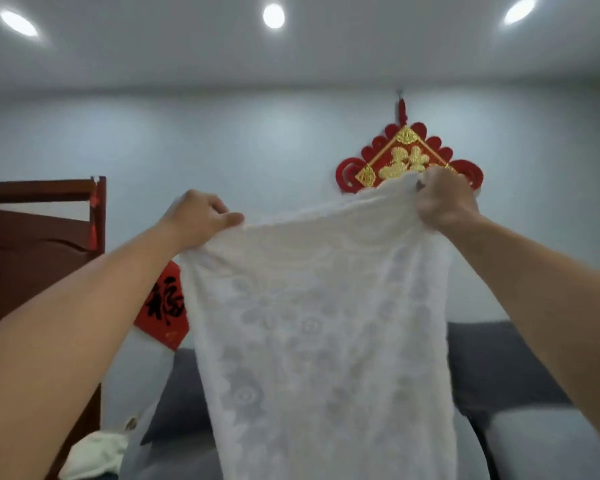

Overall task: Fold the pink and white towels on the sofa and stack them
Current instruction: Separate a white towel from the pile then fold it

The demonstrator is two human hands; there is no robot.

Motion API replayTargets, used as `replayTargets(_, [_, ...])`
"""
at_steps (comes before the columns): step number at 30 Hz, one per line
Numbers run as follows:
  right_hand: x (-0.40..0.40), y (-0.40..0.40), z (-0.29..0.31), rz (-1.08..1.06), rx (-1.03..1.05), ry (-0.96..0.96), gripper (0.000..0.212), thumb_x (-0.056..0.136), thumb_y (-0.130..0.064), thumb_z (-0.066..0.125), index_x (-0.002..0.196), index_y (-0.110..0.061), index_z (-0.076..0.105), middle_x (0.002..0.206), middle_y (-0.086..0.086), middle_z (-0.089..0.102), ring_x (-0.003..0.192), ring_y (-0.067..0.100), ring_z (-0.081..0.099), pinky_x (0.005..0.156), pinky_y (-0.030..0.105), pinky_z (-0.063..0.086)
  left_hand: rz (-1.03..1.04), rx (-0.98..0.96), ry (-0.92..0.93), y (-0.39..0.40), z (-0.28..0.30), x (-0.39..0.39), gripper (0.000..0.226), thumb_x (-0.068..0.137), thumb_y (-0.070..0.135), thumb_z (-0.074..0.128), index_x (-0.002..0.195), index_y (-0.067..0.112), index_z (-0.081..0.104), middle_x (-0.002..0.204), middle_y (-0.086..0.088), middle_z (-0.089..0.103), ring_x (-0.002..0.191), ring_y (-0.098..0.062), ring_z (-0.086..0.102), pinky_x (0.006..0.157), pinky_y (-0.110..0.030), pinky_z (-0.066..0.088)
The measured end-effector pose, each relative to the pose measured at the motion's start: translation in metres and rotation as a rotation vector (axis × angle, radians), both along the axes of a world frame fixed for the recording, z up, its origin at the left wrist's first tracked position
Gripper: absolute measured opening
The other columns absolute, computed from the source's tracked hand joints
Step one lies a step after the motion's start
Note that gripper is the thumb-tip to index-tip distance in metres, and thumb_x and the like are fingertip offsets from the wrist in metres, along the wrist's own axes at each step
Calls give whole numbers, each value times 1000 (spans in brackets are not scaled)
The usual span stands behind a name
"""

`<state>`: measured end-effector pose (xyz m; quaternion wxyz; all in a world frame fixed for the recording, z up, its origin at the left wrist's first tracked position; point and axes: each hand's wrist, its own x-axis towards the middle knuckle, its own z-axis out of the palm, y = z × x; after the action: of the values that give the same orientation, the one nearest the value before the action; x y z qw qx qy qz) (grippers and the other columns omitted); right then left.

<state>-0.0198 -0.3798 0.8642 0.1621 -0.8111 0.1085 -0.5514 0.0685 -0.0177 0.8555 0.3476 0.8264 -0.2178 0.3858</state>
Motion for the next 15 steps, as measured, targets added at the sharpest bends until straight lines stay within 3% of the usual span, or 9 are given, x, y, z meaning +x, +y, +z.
replayTargets(2, [-5,-5,4,-20,44,-93,22,99,-14,46,81,-5,57,79,10,58,77,32,57,67,36,46,-28,-82,64,12,-2,-2,51,83,60,71,88,9,73,89,-3,70,89,-24,64,75,-29,45])
replayTargets(4, [-9,-4,4,8,60,-37,28,100,-19,45,81,-2,58,80,11,57,78,32,56,68,36,42,-176,-179,195,21,-4,-10,66,75,72,69,88,7,70,89,-9,70,86,-31,67,80,-32,52])
replayTargets(7, [-11,1,-8,3,111,-33,30,102,-24,42,87,-3,59,87,13,57,82,32,54,72,37,43,-496,-238,490,32,-15,-21,53,82,44,75,112,1,69,114,-17,73,105,-34,70,94,-44,57])
replayTargets(10, [-10,9,-21,9,204,-155,26,104,-20,40,100,-4,61,96,15,62,92,37,59,78,39,44,-674,-261,576,49,-25,-22,25,91,17,68,110,1,66,109,-15,71,95,-25,71,80,-34,61])
replayTargets(13, [-4,27,-29,65,247,-319,24,103,-16,38,103,-4,59,95,13,63,90,34,58,76,37,41,-763,-309,589,75,-27,-19,30,90,20,73,113,3,63,107,-12,70,97,-23,70,85,-34,61])
replayTargets(15, [-1,44,-27,131,258,-384,24,102,-13,36,102,-4,58,89,6,57,83,26,53,74,34,36,-727,-317,553,91,-26,-21,38,78,30,86,101,8,66,101,-9,71,92,-21,70,81,-33,61])
